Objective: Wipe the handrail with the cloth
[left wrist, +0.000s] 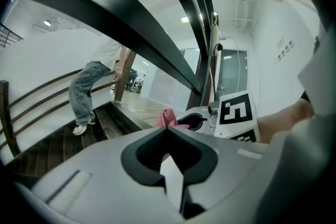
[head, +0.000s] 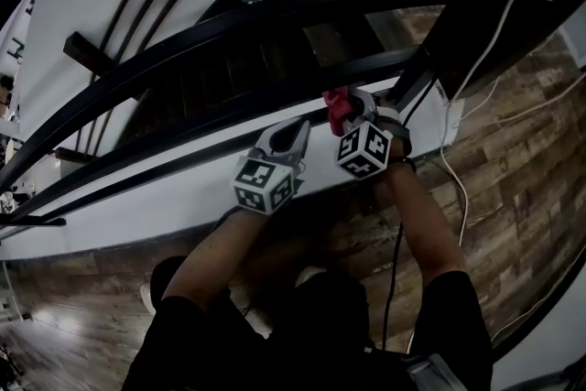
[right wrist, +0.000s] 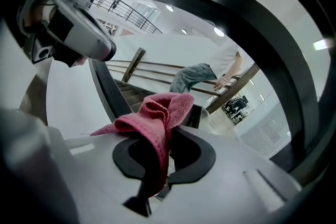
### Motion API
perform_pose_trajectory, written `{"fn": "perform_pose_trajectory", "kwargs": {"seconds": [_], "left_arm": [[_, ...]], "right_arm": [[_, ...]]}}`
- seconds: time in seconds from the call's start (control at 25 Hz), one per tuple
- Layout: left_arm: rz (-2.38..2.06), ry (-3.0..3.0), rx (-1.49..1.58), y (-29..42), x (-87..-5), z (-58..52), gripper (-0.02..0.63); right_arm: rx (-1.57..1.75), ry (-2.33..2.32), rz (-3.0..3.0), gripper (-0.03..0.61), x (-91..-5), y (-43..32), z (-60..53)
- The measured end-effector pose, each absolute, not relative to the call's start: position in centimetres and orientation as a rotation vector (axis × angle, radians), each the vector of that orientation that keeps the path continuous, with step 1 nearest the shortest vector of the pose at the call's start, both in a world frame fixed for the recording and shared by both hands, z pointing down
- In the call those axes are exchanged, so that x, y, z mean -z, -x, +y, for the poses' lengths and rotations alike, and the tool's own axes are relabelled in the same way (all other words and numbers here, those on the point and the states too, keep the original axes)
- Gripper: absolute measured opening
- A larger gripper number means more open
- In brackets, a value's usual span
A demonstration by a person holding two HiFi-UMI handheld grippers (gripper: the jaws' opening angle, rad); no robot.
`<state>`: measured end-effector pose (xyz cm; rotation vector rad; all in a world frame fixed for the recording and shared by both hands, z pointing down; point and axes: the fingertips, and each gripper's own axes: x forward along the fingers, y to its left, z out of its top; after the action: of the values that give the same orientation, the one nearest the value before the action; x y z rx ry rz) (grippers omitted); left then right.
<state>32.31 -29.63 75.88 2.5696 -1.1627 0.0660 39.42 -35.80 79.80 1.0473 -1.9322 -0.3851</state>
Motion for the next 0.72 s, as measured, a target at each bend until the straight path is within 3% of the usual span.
{"fn": "perform_pose_trajectory", "kwargs": {"seconds": [0.72], "left_arm": [[-1.035, -2.593, -0.097, -38.0, -77.0, -29.4, -0.002]], "right_arm": [[0.437, -1.224, -1.721, 0.044, -79.0, -48.2, -37.1]]}}
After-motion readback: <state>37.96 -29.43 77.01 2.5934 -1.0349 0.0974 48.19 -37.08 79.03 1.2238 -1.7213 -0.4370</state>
